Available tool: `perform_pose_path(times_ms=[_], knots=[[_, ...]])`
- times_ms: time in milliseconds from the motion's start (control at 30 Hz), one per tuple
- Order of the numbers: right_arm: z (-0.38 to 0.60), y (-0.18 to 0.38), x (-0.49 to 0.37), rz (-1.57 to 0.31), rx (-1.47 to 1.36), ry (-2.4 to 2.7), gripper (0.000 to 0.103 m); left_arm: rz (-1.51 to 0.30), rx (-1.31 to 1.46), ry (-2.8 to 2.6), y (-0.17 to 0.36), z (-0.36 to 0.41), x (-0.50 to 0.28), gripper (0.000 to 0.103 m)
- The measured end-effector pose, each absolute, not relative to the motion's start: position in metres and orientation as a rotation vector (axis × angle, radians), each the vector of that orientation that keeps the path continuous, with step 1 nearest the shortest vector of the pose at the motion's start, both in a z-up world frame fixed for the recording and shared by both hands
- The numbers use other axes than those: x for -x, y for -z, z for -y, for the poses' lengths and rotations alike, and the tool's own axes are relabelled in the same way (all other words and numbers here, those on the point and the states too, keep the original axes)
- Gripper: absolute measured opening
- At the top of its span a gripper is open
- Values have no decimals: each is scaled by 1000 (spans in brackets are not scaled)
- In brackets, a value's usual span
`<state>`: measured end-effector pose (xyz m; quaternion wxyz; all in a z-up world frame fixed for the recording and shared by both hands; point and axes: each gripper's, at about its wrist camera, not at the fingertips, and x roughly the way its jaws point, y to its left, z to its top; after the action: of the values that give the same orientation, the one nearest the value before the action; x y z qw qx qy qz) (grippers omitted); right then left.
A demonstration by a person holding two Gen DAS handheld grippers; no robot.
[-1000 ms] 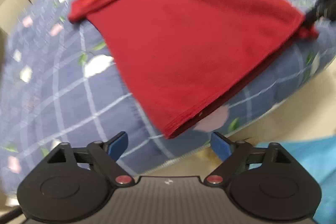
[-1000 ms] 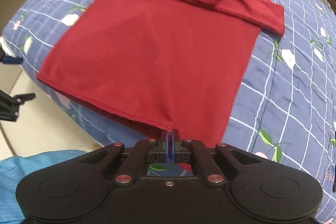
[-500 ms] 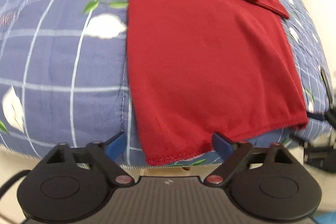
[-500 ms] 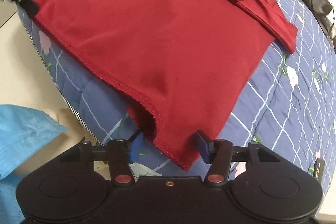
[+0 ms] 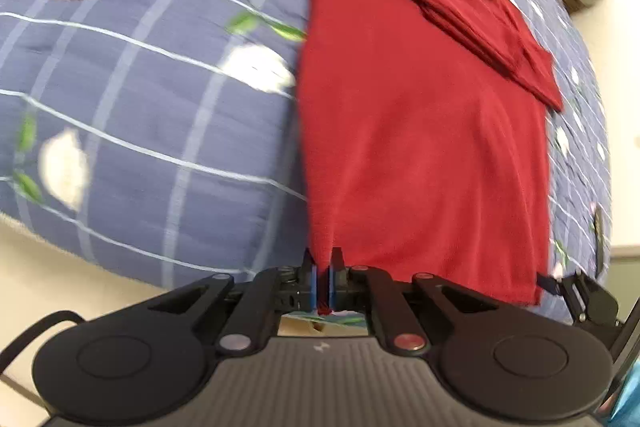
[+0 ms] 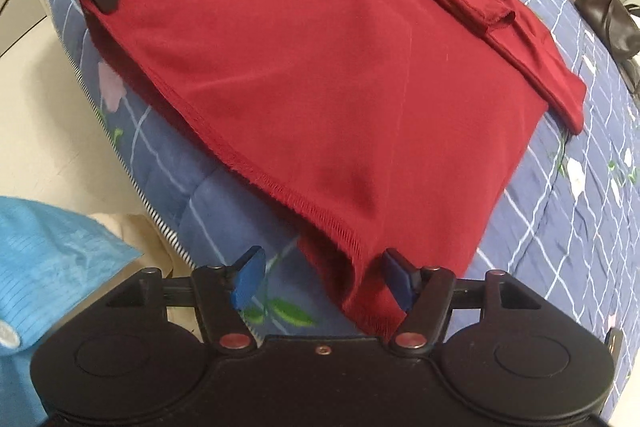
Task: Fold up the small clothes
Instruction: 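Lift the hem with both tools and fold it up over the collar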
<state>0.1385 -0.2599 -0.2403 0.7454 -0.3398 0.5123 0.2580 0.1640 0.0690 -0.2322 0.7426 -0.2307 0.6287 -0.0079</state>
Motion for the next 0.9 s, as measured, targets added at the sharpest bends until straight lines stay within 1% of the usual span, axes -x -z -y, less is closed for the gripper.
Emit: perform_pose_path(times_ms=[133, 267, 300, 333, 367, 433, 567, 800, 900], knots=[[256, 249, -137, -1106, 823, -575, 67, -1356, 547, -37, 227, -92, -162, 4], [256, 252, -128, -1060, 896, -596, 65, -1363, 551, -38, 228, -90, -164, 4], [257, 253, -126, -1053, 910, -600, 60, -1367, 545, -38, 228, -88, -165, 4], [257, 253, -124, -1049, 921, -608, 49, -1371, 544, -38, 226, -86, -165, 4], [257, 252, -122, -1043, 928, -613, 41, -1375, 545, -41, 226, -83, -165, 4], [258, 249, -119, -1025, 950, -606, 4, -1378, 552, -51, 223, -78, -166, 4], [266, 234, -121, -1027, 931, -610, 3, -1369, 539, -47, 206, -73, -160, 4], [284, 191, -110, -967, 1008, -706, 3, -1343, 527, -20, 177, -63, -144, 4], [290, 174, -106, -972, 1014, -732, 3, -1348, 555, -28, 169, -62, -129, 4]])
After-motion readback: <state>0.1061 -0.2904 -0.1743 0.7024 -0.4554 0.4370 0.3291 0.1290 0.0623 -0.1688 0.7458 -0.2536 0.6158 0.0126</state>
